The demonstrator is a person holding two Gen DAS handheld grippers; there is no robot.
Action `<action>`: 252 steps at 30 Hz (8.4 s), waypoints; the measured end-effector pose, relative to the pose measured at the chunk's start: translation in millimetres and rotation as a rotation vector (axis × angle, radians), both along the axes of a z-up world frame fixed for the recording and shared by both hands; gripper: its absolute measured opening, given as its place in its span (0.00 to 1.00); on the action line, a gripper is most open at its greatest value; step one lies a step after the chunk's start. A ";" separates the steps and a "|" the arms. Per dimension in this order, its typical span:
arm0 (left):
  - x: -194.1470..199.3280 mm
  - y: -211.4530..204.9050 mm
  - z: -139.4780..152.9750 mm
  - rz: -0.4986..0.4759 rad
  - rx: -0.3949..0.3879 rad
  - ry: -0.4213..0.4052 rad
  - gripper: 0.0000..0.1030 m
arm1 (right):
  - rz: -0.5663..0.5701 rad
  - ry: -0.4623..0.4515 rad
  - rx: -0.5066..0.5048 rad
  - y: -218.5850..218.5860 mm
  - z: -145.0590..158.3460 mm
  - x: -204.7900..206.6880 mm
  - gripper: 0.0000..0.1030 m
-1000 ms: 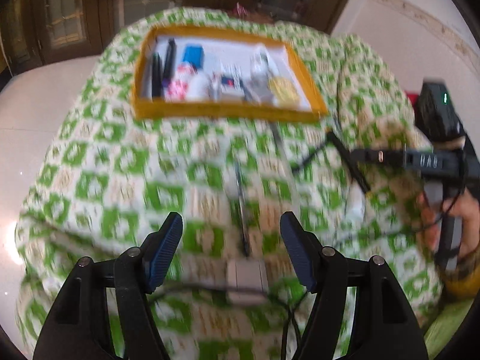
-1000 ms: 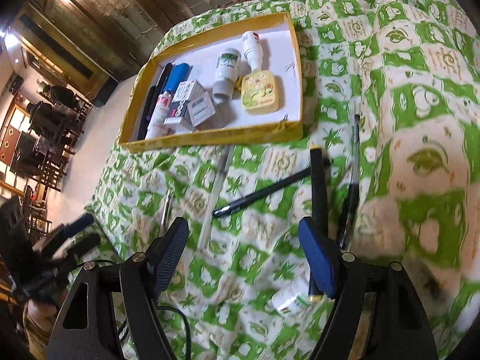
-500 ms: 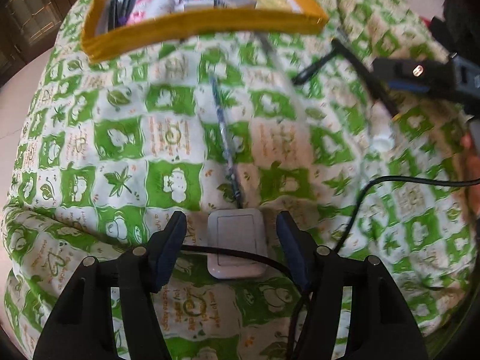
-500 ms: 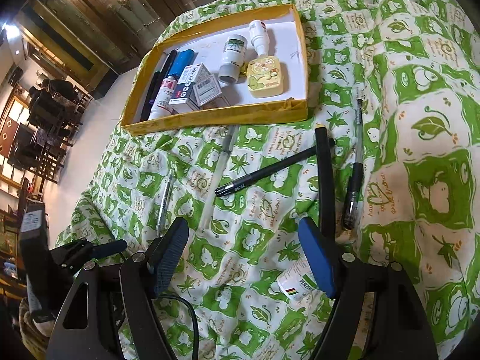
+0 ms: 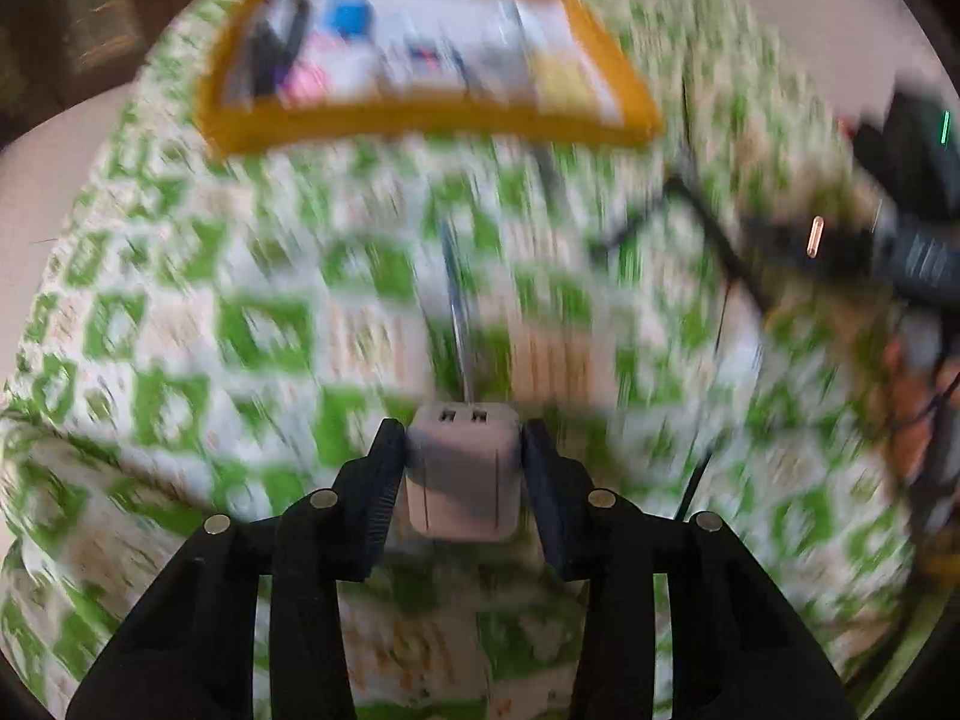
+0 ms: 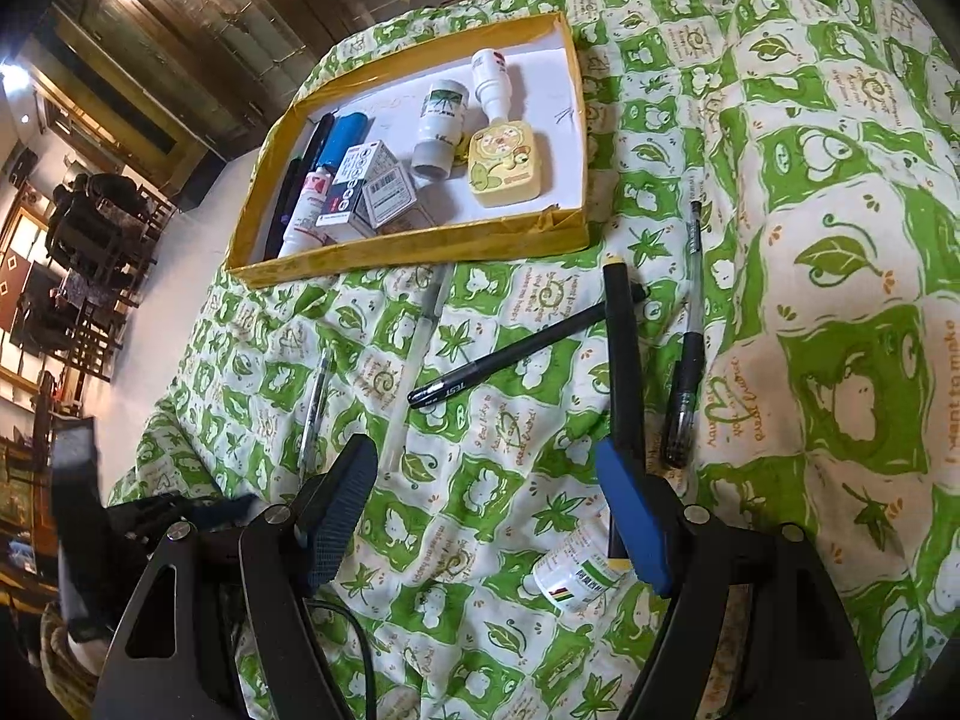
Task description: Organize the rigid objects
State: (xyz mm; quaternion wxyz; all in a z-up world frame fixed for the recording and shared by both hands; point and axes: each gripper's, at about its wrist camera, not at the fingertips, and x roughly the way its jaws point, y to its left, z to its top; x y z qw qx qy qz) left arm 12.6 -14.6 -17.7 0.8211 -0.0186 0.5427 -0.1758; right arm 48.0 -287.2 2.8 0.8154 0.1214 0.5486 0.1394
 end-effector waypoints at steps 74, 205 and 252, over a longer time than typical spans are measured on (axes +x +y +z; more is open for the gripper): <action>45.9 33.4 1.2 0.177 -0.216 -0.158 0.36 | 0.055 -0.186 -0.116 26.5 3.3 -0.6 0.15; 274.2 -64.9 2.3 0.058 0.006 -0.203 0.37 | -0.005 -0.146 -0.104 23.6 -16.3 227.6 0.15; -5.0 21.2 78.6 0.304 0.223 -0.534 1.00 | -0.008 -0.356 -0.130 64.8 36.8 -36.6 0.99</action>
